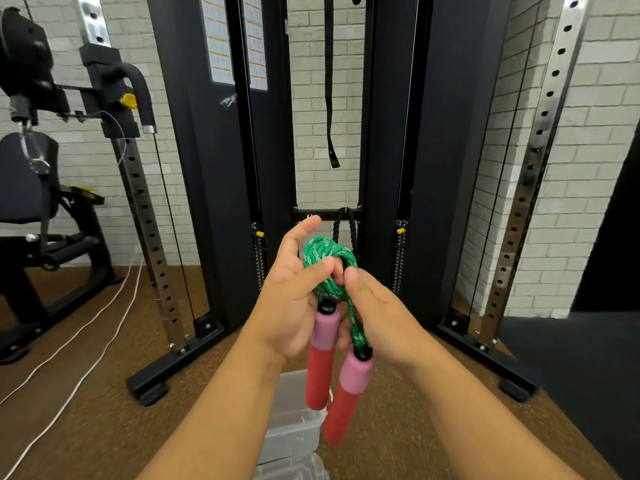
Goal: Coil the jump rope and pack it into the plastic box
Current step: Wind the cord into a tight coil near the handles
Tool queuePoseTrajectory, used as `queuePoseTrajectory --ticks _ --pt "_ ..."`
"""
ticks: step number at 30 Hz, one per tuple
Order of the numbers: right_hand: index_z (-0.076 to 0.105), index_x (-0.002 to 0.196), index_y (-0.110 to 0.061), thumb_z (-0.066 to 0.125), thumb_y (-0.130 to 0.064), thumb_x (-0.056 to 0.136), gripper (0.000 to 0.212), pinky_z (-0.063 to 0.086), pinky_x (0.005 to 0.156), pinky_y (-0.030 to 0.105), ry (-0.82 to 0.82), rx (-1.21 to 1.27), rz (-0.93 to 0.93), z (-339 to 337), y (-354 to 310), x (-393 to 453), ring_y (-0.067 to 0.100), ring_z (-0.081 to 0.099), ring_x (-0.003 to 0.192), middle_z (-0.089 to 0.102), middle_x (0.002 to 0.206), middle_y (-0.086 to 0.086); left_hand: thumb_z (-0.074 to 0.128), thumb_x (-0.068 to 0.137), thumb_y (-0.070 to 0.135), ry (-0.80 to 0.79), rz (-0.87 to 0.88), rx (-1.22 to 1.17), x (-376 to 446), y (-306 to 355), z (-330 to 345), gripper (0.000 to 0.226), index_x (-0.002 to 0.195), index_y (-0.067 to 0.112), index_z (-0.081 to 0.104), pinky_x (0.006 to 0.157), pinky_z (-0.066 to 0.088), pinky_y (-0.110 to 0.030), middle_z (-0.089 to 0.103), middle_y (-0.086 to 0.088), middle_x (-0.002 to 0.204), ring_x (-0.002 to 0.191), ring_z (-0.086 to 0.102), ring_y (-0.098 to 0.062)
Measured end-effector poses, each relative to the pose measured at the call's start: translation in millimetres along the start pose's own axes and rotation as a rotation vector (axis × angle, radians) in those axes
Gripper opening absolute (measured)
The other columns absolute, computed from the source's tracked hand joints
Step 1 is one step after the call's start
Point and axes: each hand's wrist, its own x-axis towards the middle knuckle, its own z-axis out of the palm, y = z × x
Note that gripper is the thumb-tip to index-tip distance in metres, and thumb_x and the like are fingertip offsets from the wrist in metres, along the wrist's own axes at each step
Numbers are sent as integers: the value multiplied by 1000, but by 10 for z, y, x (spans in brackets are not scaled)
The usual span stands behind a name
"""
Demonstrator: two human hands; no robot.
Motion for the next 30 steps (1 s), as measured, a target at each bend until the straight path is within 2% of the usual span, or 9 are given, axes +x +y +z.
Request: queuePoseTrajectory --ticks 2,4,8,12,15,19,24,27,30 --pt "57 111 -26 34 -51 97 37 45 53 33 -27 31 -18 -3 36 -5 16 52 52 58 62 1 55 83 3 -40 -35 -20 3 -18 -42 54 135 19 48 77 53 -28 56 -7 71 73 57 -15" --pt "56 104 -23 39 -45 99 29 41 54 32 -54 26 -36 -31 75 5 12 47 51 51 56 -2 58 79 2 -77 -73 -20 8 -17 -108 57 133 18 50 75 51 -28 55 -8 70 71 57 -15" --pt "57 108 -22 50 -32 98 15 38 58 29 -113 72 -30 -92 135 31 10 44 55 51 71 5 65 71 3 -219 -143 -5 17 23 -257 66 135 15 51 72 52 -28 58 -6 62 61 59 -14" --pt "58 112 -23 53 -20 87 26 32 54 25 -180 198 -10 -100 123 55 9 40 53 49 80 8 64 70 -1 -313 -184 69 63 55 -278 73 139 16 46 69 52 -26 62 -4 66 59 59 -13" --pt "57 109 -27 53 -24 85 25 34 57 30 -175 143 -21 -105 134 121 11 41 56 51 82 9 64 69 -2 -330 -220 97 126 85 -300 76 140 14 45 66 53 -24 63 -5 68 58 60 -12" --pt "55 107 -31 54 -29 88 19 37 62 37 -139 23 -16 -108 186 233 13 45 59 52 75 7 65 65 -3 -250 -245 150 192 58 -357 72 134 16 52 66 52 -25 59 -10 67 55 59 -12" --pt "55 109 -29 51 -21 91 20 39 60 33 -89 -78 7 -97 306 353 10 47 57 52 63 -4 57 62 -10 -84 -212 305 190 -105 -338 70 126 19 56 64 52 -30 54 -15 99 70 58 -16" --pt "53 108 -26 50 -16 92 19 42 58 32 -65 -175 10 -89 421 437 9 49 58 55 69 -2 57 59 -8 9 -180 448 202 -279 -351 70 123 19 54 67 48 -39 54 -17 98 79 54 -26" --pt "49 106 -19 51 -17 93 14 43 62 41 -64 -269 -14 -23 581 507 14 50 64 56 76 3 58 58 -3 113 -178 507 230 -448 -433 66 121 20 52 60 47 -36 56 -15 90 73 54 -22"
